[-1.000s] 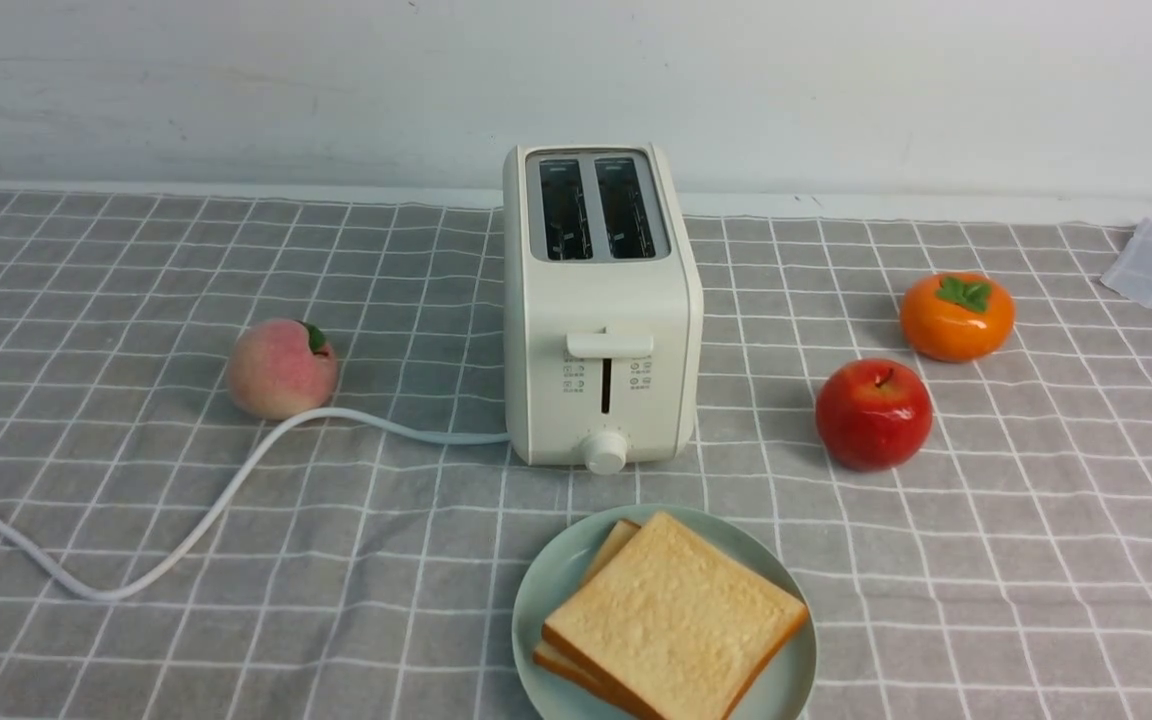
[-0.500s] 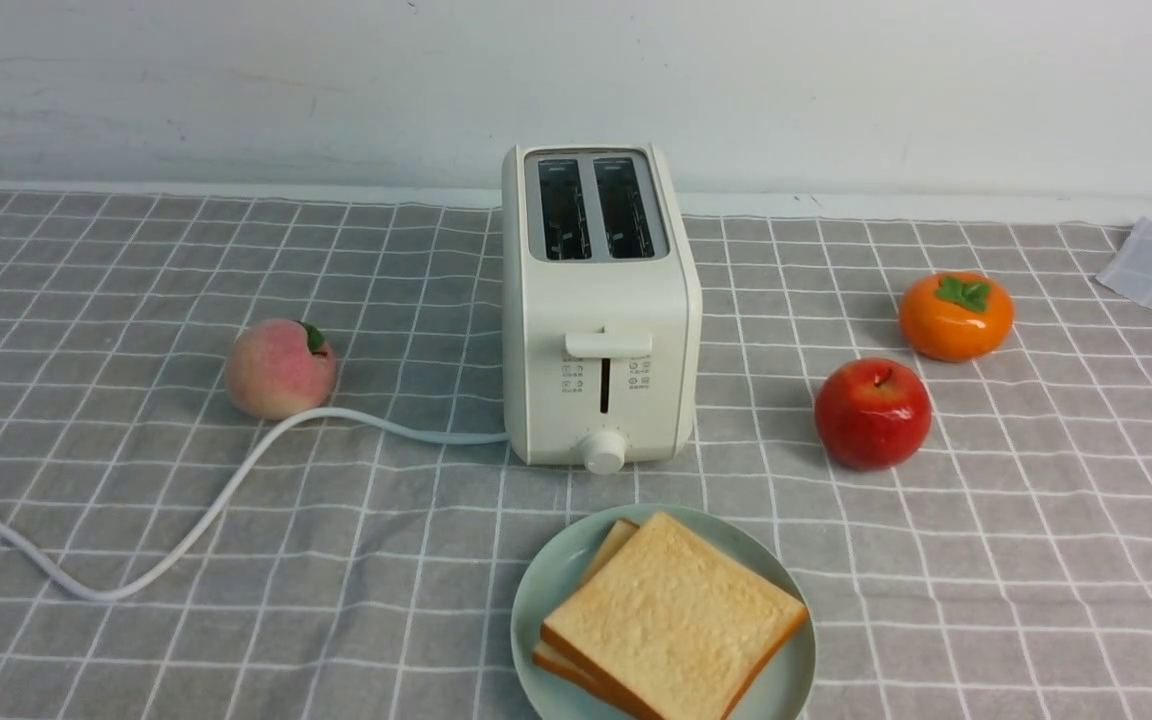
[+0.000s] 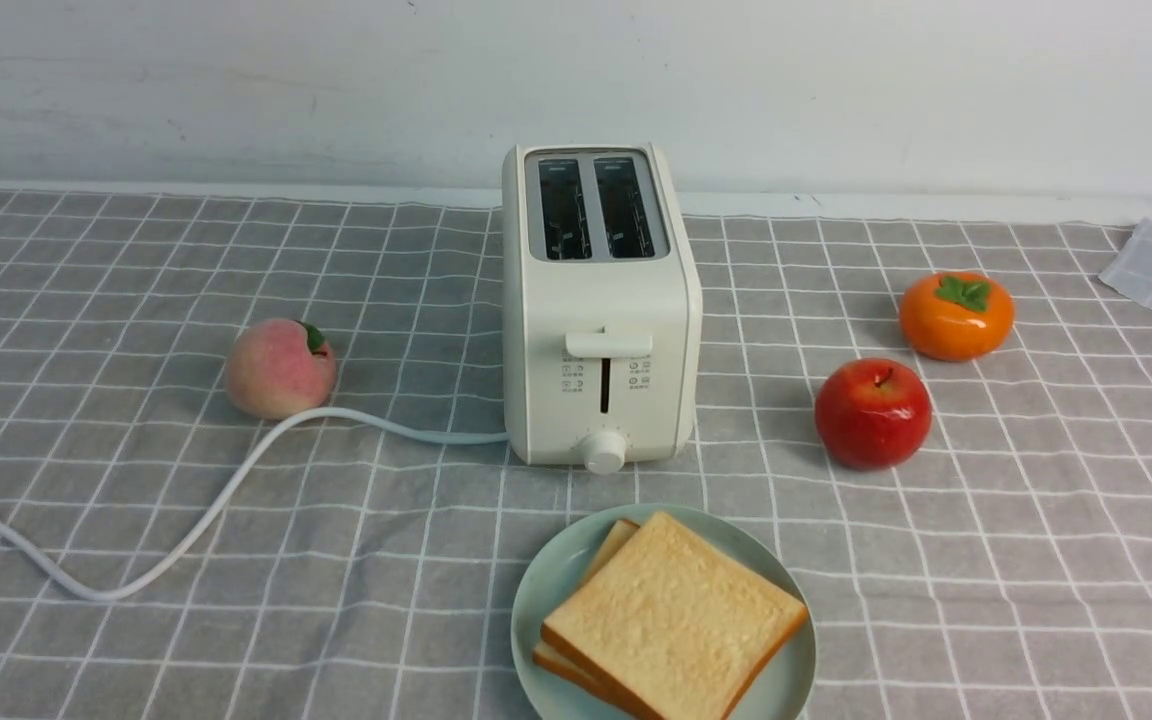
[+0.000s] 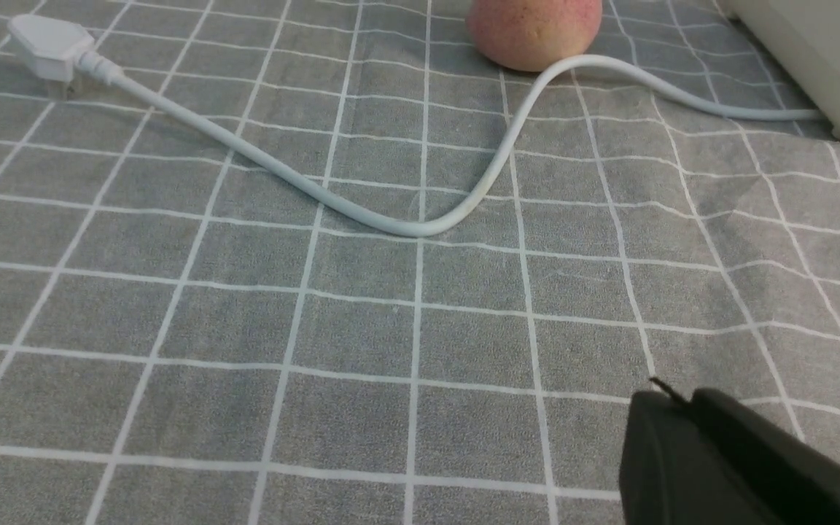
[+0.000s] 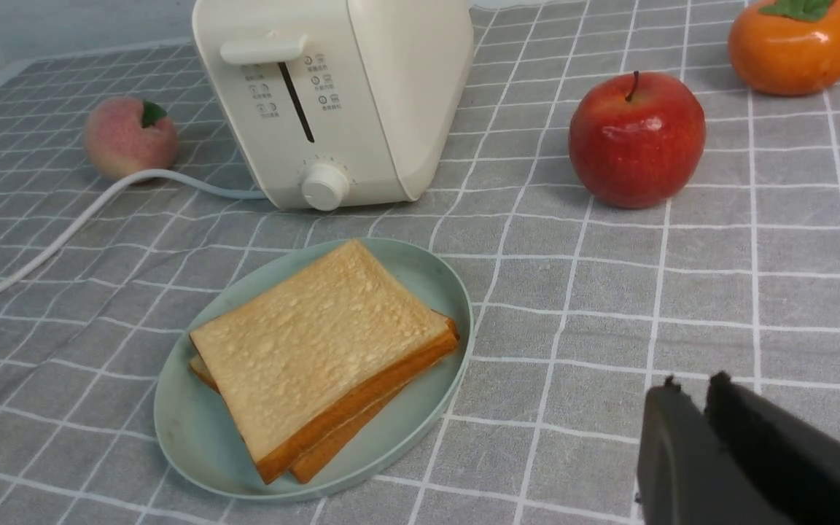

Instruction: Take toasted bread from bread machine on grey coffee table place on plate.

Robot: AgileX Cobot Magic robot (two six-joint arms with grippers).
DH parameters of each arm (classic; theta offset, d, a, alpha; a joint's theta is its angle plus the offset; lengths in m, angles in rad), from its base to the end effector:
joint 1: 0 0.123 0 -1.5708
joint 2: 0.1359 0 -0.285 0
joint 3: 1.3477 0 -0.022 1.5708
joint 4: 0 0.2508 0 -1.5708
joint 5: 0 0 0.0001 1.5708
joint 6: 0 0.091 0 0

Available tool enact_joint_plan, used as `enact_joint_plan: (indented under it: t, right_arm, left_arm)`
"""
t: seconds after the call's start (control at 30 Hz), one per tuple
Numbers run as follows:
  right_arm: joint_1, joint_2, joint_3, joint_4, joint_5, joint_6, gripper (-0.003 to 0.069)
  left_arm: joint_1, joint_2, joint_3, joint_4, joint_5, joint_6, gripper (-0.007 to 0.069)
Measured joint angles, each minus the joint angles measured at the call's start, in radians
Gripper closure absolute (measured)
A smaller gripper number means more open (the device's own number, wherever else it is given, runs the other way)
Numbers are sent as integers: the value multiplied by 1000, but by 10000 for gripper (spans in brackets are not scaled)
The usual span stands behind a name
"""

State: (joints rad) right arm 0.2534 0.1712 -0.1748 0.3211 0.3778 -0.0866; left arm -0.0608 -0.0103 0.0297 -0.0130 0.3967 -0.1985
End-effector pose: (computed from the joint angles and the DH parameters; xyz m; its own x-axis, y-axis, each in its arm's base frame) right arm 0.0585 0.0261 0.2297 -0.3275 0.1323 -0.9356 -0.2950 0.9263 0.2343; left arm 0.0519 -0.0036 0.1682 -0.3290 -0.1893 -0.9252 -0.0033 0.9799 -0.1993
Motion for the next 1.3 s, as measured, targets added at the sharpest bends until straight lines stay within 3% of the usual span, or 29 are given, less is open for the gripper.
enact_joint_plan:
  t: [0.47, 0.6, 0.73, 0.93, 1.3]
  right_arm:
    - [-44, -33, 0, -15, 2, 2, 588]
    - [-109, -64, 5, -184, 8, -31, 583]
    - [-168, -89, 67, -348, 38, 79, 577]
    - [-222, -172, 185, -435, 29, 269, 570]
    - [-226, -181, 186, -438, 20, 261, 558]
  left_arm:
    - [0, 0, 0, -2, -2, 1, 587]
    - [0, 0, 1, -4, -2, 1, 587]
    - [0, 0, 1, -6, -2, 1, 587]
    - [0, 0, 1, -6, -3, 1, 586]
    - [2, -1, 1, -7, -2, 2, 574]
